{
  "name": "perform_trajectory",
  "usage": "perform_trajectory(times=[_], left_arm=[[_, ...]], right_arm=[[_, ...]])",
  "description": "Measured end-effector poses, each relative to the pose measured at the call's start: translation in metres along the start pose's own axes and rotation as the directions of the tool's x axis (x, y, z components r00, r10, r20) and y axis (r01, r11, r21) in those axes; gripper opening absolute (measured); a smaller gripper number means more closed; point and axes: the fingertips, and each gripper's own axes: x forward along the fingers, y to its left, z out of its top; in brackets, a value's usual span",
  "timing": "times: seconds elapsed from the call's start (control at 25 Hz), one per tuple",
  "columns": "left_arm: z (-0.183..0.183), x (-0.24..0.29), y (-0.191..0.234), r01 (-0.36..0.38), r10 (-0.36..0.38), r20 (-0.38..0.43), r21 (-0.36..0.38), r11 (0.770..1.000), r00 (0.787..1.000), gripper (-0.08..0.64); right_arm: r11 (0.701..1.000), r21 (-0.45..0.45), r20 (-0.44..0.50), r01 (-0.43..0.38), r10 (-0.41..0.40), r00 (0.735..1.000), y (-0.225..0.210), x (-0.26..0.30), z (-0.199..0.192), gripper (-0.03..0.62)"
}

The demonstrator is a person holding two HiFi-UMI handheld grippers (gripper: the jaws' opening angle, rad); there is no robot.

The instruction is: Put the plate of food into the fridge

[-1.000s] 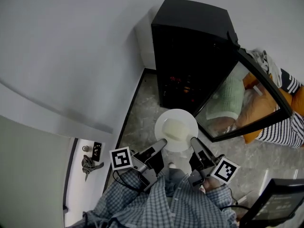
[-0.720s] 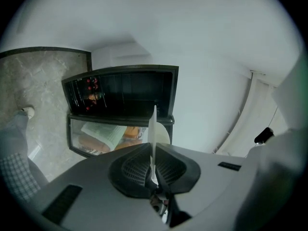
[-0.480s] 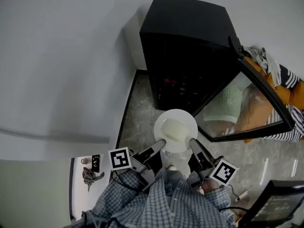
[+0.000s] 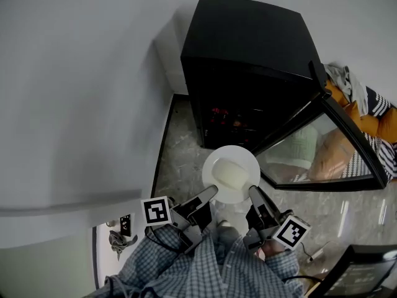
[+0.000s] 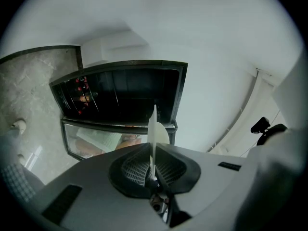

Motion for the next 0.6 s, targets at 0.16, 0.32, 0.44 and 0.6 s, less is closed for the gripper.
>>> perform_trajectory(times=[0.16, 0.32, 0.44, 0.6], left_arm=[[0.012, 0.001, 0.005, -0.014, 0.015, -0.03, 0.015, 1.0, 0.999, 0.025], [0.023, -0.001, 0.012, -0.025, 0.027, -0.056, 0.039, 0.999, 0.998, 0.025], [0.03, 0.002, 0.015, -0.024, 0.026, -0.062, 0.039, 0.999, 0.998, 0.025], [0.039, 0.01, 0.025, -0.052, 0.055, -0.053, 0.056, 0.997, 0.997, 0.025]], right_arm=[[0.999, 0.016, 0.024, 0.034, -0.035, 0.999, -0.007, 0.01, -0.004, 0.054], [0.998, 0.008, 0.045, 0.057, -0.057, 0.997, -0.01, 0.02, -0.008, 0.054], [0.997, 0.001, 0.048, 0.079, -0.079, 0.996, -0.016, 0.026, -0.008, 0.054], [0.998, -0.016, 0.029, 0.066, -0.065, 0.997, -0.025, 0.039, -0.001, 0.054]])
